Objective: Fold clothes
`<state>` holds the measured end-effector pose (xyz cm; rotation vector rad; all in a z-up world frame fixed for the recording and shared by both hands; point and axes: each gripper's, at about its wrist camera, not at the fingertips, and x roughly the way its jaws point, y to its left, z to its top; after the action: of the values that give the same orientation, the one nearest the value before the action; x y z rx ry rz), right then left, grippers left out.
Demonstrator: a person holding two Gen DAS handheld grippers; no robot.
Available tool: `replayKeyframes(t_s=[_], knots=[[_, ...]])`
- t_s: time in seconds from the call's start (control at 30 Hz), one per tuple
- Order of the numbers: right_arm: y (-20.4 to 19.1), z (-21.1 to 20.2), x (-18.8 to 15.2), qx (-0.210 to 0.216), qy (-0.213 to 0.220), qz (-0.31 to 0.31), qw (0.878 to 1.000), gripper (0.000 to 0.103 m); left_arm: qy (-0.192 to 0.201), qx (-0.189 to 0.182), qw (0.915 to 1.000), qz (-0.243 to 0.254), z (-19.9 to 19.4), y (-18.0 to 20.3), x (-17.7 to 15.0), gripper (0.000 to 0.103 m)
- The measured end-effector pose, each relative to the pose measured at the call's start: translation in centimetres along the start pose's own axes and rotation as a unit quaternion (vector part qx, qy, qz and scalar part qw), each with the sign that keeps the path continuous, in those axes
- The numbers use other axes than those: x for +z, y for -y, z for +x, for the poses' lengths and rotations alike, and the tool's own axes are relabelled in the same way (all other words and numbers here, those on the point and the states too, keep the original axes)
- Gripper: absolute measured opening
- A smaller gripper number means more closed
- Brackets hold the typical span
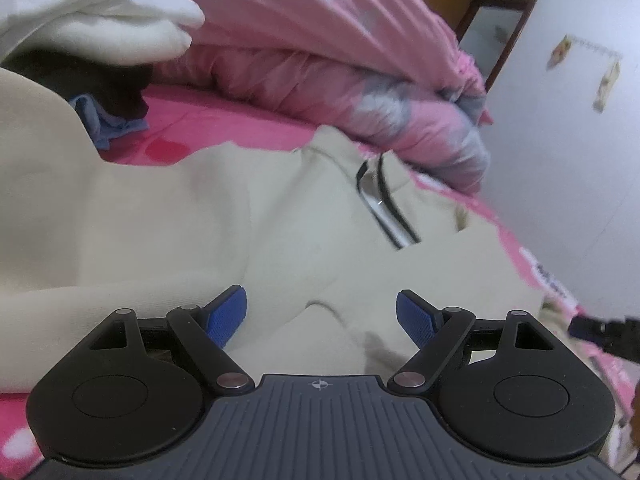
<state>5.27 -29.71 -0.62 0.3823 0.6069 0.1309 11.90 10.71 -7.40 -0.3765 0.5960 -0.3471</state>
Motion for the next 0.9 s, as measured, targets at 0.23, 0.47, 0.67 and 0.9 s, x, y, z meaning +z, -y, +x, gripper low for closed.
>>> replayKeyframes(t_s=[0.23, 0.47, 0.67, 0.9], knots=[[5.0, 4.7, 2.0, -0.070, -0.009, 0.015, 0.997, 0.021, 0.010, 0.000, 0.9999, 0.002, 0.0, -0.2, -0.3, 0.083], [12.2, 6.2, 0.1, -0.038, 0.041, 0.185, 0.981, 0.009, 0.030, 0.023, 0.9992, 0.015, -1.8, 1.1, 1.0, 0.084], [12.9, 5.9, -1.0, -0.009, 0.060, 0.198, 0.978, 0.010, -0.022, 0.014, 0.9964, 0.080, 2.4, 9.6, 7.5, 0.090], [14.3, 6.1, -0.9, 0.022, 0.078, 0.217, 0.973, 0.010, -0.165, -0.065, 0.9830, 0.046, 19.6, 18.1, 11.9, 0.088]])
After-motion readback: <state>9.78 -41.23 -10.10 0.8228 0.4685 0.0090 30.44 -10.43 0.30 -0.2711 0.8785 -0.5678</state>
